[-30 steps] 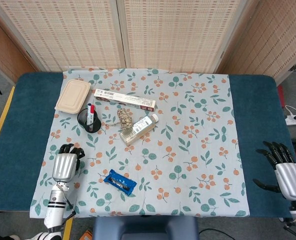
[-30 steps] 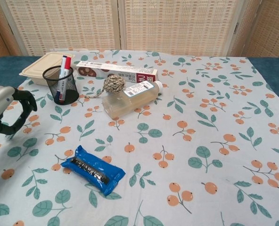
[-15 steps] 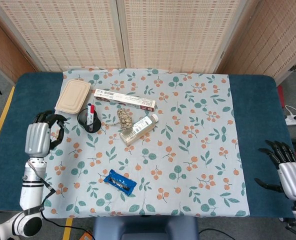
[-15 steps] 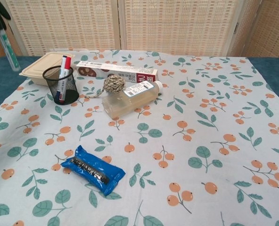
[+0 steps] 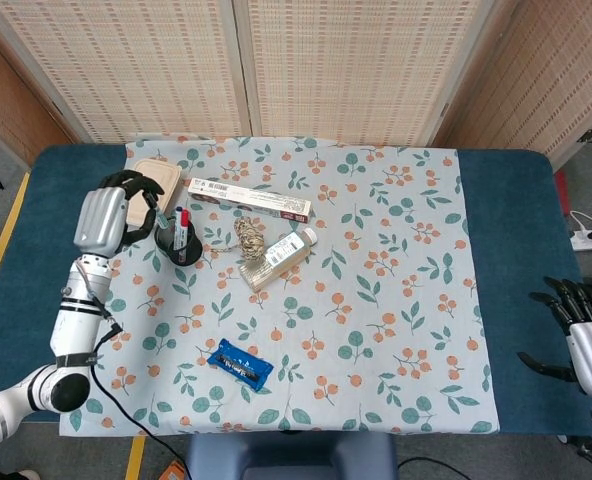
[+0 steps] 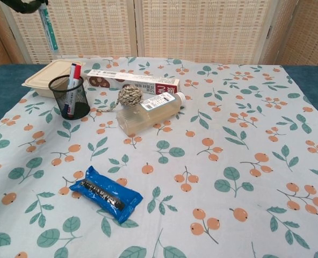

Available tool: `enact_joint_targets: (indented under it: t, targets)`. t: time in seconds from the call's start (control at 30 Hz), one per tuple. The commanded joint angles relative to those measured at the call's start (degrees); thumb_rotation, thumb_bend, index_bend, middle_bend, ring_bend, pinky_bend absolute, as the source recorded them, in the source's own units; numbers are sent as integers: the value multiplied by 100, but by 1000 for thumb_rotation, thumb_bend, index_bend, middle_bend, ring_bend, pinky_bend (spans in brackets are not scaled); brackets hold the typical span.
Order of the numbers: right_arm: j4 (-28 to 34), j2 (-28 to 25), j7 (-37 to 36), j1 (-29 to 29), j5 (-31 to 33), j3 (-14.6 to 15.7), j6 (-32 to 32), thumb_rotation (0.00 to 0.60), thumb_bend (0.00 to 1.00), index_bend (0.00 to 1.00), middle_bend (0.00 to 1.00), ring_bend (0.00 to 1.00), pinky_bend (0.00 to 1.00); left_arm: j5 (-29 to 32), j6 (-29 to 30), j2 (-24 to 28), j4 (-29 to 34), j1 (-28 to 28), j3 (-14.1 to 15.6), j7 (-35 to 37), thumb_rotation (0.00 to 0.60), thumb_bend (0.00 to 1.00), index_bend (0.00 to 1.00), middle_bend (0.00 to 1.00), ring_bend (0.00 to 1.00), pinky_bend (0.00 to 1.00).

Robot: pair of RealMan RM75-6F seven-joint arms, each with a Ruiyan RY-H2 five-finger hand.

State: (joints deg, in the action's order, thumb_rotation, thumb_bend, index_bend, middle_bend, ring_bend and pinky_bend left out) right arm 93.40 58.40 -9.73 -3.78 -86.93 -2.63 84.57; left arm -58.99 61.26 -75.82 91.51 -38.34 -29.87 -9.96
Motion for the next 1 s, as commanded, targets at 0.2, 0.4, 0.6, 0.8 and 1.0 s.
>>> enact_joint_targets:
  t: [0.2, 0.4, 0.6, 0.8, 1.0]
  targets:
    - [-18, 20, 43, -18, 94, -33, -73, 600, 0, 235, 83, 47, 0, -29, -235, -619, -1035, -374, 374, 400, 600, 419, 444, 555, 216, 207]
    - [-15, 29, 94, -15, 148, -55, -86, 600, 0, 234, 83, 47, 0, -49, -434, -897, -1728, -518, 538, 684, 600, 420, 444, 554, 214, 206]
    - [-7, 42, 151, -33, 183, -61, -144, 600, 0, 233, 83, 47, 0, -68, -603, -987, -2099, -540, 687, 920, 600, 420, 443, 549, 210, 205]
    - [27, 35, 161, -30, 170, -60, -143, 600, 0, 232, 83, 47, 0, 80, -936, -745, -1899, -561, 841, 737, 600, 420, 153, 181, 32, 154]
    - [57, 13, 132, -9, 116, -55, -87, 600, 0, 231, 83, 47, 0, 160, -864, -683, -1723, -590, 832, 667, 600, 418, 0, 0, 0, 113]
